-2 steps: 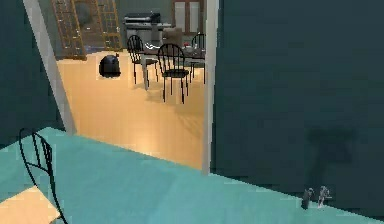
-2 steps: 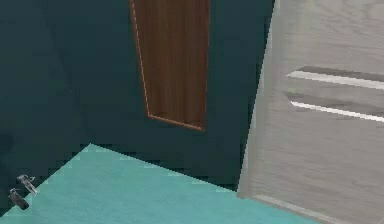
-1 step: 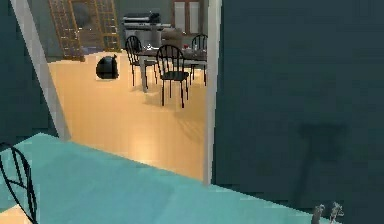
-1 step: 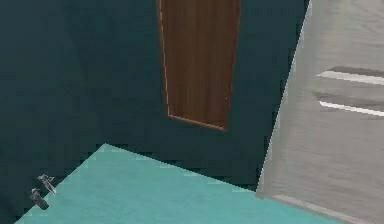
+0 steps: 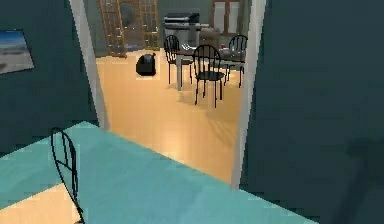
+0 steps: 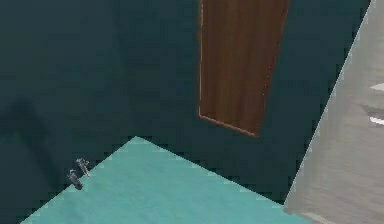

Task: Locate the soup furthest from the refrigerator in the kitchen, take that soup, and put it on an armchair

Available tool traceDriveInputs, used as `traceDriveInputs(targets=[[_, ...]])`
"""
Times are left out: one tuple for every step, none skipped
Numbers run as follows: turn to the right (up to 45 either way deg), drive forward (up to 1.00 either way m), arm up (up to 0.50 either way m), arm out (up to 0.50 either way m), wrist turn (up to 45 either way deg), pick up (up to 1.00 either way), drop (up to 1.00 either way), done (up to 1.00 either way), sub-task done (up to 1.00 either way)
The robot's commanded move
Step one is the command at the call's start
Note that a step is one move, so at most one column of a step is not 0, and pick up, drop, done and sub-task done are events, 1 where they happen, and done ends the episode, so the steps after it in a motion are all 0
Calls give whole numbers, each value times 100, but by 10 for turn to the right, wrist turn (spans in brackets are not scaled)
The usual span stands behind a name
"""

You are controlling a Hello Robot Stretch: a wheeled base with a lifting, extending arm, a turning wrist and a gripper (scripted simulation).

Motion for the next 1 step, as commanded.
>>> traceDriveInputs(targets=[[0,100,0,0,0,0,0,0,0]])
